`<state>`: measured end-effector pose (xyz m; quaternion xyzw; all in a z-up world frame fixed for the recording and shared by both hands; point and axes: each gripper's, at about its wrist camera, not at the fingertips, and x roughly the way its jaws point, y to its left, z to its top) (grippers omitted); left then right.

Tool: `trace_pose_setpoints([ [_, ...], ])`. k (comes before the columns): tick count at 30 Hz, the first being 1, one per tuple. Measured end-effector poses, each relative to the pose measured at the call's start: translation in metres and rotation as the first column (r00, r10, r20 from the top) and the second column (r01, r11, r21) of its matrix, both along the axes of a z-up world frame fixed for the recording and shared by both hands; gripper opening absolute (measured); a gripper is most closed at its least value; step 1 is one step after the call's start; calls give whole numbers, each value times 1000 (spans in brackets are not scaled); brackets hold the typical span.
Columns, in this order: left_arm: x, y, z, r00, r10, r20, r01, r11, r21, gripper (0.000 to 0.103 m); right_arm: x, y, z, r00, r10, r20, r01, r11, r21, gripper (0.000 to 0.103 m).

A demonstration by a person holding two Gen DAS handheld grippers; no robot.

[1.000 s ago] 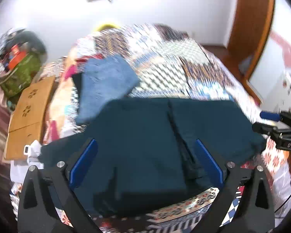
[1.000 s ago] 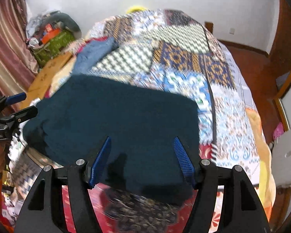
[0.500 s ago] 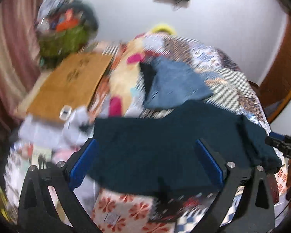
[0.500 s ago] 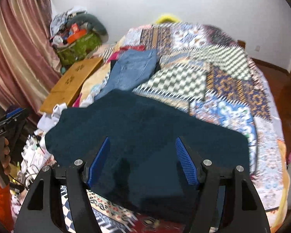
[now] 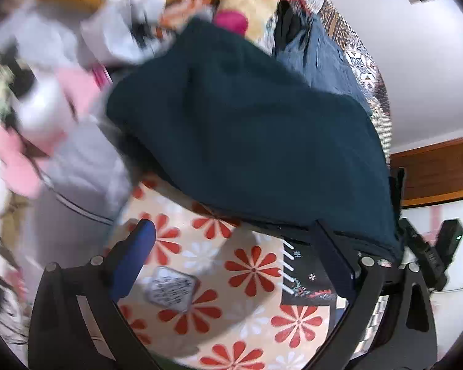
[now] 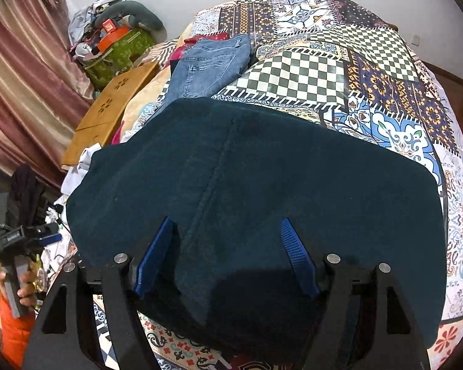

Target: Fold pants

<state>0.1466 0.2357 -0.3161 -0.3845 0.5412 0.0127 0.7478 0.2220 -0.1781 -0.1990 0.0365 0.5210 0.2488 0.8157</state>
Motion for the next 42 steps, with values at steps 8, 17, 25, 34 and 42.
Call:
trace_pose_setpoints([
  [8,32,-2,-28,999,4,41,5,972,-236,99,5,-1,-1,1000,-1,-8,1,1000,-7,72],
  [17,69,5,-30,1000,24,-6,-24,990,-142,54,7,-2,-3,1000,-3,-5,3,1000,-3,74],
  [25,63,-29,45,994,-25,105,-16,928,373,22,8,-1,8,1000,16,-26,-17,999,-39,75],
  [34,51,-76,176,925,-114,363,-131,801,584,18,-19,-42,44,991,-1,132,13,996,-85,75],
  [42,71,-170,275,796,-321,513,-126,741,659,17,-30,-126,25,978,-179,105,191,974,-124,75],
])
